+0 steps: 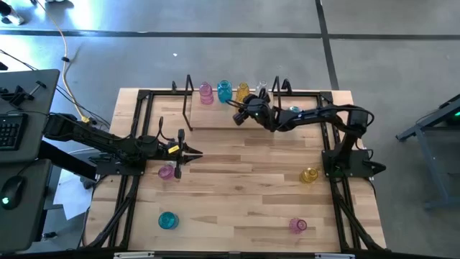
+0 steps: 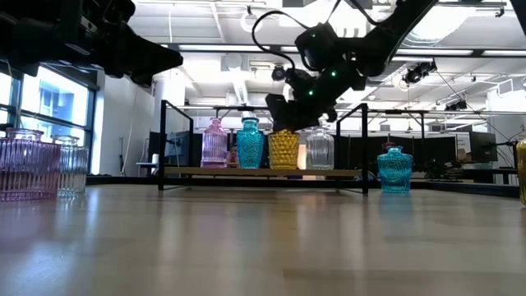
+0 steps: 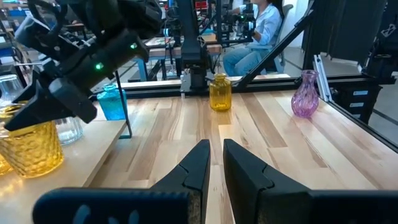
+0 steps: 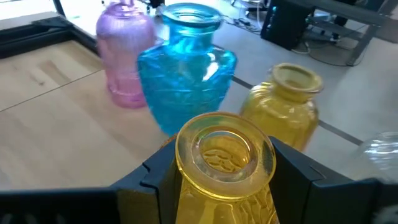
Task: Sort vases onto shelf
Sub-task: Put the left yellow vase on the shelf aligned with the yellow vase
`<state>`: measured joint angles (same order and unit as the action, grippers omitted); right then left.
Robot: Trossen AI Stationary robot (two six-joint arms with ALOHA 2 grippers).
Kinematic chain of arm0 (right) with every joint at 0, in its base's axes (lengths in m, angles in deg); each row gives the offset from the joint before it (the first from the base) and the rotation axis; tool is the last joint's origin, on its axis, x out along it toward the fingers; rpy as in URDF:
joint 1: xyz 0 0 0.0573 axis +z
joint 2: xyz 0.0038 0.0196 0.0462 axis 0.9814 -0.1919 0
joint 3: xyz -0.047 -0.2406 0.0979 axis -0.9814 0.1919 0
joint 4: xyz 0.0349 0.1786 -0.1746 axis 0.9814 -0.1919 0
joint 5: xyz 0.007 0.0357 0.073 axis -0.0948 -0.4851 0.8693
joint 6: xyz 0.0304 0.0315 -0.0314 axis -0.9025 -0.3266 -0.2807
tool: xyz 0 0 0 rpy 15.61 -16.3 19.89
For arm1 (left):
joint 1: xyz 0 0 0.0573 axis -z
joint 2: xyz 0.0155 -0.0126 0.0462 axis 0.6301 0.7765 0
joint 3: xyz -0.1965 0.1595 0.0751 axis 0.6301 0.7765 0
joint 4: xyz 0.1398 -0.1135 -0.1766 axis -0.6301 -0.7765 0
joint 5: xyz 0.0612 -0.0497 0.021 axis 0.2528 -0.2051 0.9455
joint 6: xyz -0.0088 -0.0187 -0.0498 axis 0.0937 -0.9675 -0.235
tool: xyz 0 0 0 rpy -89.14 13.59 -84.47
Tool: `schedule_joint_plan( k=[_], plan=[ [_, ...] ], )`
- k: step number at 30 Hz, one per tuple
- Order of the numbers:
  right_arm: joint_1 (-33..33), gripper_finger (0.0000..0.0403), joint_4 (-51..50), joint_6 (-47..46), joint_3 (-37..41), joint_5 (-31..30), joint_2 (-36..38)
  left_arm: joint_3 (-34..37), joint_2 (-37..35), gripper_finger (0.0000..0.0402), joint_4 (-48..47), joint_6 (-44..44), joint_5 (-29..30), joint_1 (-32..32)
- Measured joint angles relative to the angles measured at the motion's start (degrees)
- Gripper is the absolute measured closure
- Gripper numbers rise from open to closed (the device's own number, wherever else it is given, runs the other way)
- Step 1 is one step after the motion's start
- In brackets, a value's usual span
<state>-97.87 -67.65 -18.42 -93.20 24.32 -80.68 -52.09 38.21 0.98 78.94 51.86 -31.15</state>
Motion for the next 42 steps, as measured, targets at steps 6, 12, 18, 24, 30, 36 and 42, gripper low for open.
schedule_joint_plan(
  k=[6,12,18,24,30,36,42],
  plan=[
    [-1.0,0.0238,-0.1,0.0,0.0,-0.3,0.0,0.0,0.0,0.0367,0.0,0.0,0.0,0.0],
    [-1.4,0.0238,-0.9,0.0,0.1,0.0,0.0,0.0,0.0,0.0367,0.0,0.0,0.0,0.0],
    [-1.4,0.0237,-0.9,-0.1,0.1,1.5,0.0,0.0,0.0,0.0367,0.0,-0.1,0.0,0.0],
    [-1.4,0.0217,-1.6,-0.1,0.1,1.7,0.0,0.0,0.0,0.0367,0.0,-0.1,0.0,0.0],
    [-1.4,0.0199,-1.8,-0.7,0.1,1.6,0.0,0.0,0.0,0.0367,0.0,-0.2,0.0,0.0],
    [-1.4,0.0195,-1.8,-0.7,0.1,1.6,0.0,0.0,0.0,0.0367,0.0,-0.2,0.0,0.0],
    [-1.4,0.0163,-1.2,-0.7,0.1,1.6,0.0,0.0,0.0,0.0367,0.0,-0.2,0.0,0.0]
  ],
)
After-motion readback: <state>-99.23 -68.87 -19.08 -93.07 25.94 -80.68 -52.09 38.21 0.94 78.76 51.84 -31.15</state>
